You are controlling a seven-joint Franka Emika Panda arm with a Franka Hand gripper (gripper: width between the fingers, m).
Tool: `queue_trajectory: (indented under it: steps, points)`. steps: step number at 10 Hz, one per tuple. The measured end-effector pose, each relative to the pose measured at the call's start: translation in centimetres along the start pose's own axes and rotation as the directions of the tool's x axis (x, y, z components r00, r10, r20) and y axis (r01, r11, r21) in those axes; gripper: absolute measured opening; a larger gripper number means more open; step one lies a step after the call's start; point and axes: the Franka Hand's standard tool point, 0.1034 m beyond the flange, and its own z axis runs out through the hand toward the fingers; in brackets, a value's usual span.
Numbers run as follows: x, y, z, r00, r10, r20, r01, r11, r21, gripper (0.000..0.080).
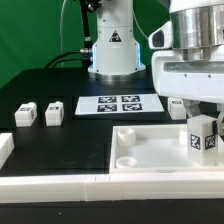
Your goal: Assemble one leg
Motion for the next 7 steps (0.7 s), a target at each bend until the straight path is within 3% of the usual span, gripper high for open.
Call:
queue_trajectory:
  steps: [2,5,7]
  points:
    - [-0.31,-0.02,-0.01,0.981,0.192,0.009,-0.192,0.981,0.003,0.0297]
    - [-0.36,0.01,0.00,0.864,0.503,0.032,-0.503,0.864,0.001,0.0297]
    - [0.36,0.33,0.12,0.741,0.671,0.029,-0.671,0.741,0.006,0.0297]
